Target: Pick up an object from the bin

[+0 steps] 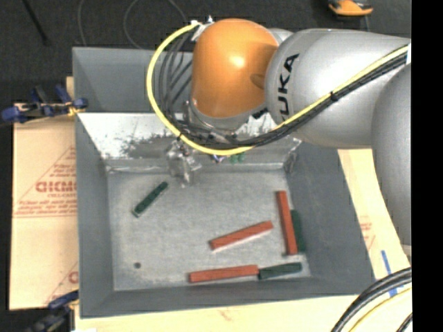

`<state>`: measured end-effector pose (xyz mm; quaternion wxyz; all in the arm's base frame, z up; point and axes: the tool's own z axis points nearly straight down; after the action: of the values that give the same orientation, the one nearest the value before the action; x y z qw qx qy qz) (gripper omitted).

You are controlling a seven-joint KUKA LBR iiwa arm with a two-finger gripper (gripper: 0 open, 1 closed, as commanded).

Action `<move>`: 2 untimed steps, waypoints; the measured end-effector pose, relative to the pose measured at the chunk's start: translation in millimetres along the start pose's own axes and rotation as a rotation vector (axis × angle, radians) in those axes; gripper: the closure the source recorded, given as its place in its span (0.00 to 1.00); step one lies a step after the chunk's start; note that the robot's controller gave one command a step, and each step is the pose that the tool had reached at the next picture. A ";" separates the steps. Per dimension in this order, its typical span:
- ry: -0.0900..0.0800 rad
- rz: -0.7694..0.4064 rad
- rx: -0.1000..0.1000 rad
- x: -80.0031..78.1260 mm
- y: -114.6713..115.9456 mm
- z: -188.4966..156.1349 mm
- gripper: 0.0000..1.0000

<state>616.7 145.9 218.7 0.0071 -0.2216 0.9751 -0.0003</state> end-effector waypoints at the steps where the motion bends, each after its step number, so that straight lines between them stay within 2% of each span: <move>1: 0.009 0.002 -0.004 1.7 0.7 5.5 0.00; 2: 0.016 -0.066 -0.007 3.5 13.7 152.7 0.00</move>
Offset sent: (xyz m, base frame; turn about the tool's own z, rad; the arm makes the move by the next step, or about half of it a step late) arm 0.0000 0.0000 0.0000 0.0000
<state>609.8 157.2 65.9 -0.0014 -0.2537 0.9673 0.0011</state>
